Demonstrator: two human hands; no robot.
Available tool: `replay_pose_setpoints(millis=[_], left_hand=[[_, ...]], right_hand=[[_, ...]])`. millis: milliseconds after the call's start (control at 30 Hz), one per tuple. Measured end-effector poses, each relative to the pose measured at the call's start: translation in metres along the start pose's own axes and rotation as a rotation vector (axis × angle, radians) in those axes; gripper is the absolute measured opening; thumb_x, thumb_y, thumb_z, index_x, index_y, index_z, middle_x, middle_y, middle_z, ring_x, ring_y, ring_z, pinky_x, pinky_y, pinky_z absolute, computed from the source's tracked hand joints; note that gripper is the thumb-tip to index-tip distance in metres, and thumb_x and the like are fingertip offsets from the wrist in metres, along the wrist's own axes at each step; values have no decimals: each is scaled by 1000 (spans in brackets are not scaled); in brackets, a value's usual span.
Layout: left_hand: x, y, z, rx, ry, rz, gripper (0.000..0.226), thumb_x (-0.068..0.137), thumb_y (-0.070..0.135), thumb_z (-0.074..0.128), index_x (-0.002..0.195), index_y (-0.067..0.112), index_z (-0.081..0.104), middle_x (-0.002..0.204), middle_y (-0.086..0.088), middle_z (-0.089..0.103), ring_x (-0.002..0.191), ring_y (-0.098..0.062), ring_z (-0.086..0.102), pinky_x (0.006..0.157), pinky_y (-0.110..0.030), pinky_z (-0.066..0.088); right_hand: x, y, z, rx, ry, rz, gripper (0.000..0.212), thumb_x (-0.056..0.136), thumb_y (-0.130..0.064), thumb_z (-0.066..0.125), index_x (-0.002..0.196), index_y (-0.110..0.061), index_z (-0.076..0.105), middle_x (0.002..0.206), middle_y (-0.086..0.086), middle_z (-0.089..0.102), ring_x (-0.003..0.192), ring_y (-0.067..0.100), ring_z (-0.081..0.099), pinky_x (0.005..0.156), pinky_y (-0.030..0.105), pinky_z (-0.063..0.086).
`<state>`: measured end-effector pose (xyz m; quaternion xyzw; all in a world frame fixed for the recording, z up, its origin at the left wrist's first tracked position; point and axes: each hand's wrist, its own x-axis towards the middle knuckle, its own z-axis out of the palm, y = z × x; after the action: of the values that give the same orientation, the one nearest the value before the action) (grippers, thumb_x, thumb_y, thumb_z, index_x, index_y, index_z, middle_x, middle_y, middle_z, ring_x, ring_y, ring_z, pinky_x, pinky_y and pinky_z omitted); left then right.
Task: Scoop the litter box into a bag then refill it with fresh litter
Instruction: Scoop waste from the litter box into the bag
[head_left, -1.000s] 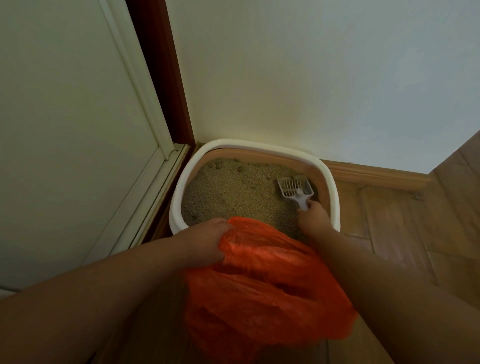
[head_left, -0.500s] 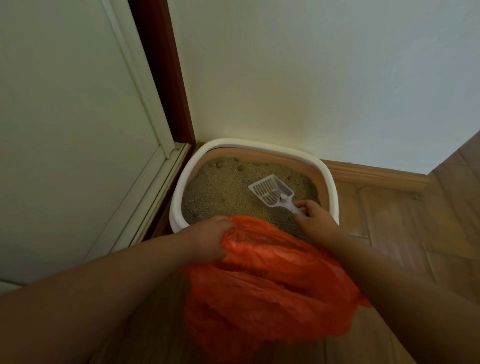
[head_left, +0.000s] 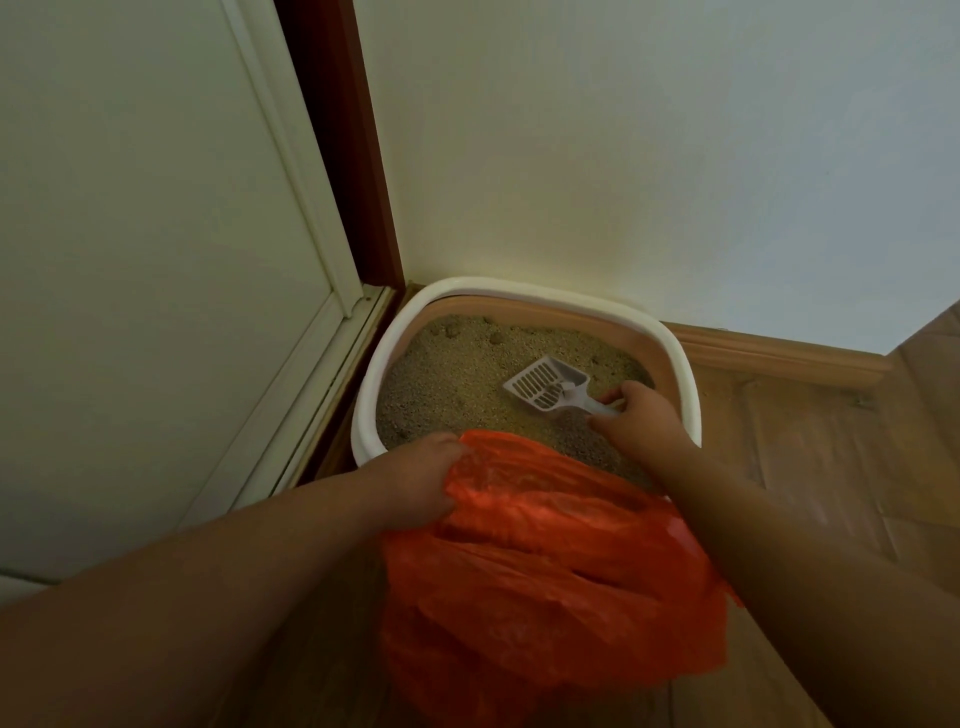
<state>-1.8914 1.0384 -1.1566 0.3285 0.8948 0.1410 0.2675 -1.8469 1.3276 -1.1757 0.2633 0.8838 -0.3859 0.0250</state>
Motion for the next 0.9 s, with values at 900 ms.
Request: replay_pose_setpoints(millis=[900], left_hand=[[13, -24, 1, -196, -59, -112, 73, 90, 36, 75, 154, 28, 40, 153, 4, 41, 137, -16, 46, 112, -32, 42]], right_hand=[[110, -73, 87, -79, -98, -86, 28, 99, -21, 63, 121, -8, 73, 66, 1, 60, 52, 15, 50, 45, 22, 36]])
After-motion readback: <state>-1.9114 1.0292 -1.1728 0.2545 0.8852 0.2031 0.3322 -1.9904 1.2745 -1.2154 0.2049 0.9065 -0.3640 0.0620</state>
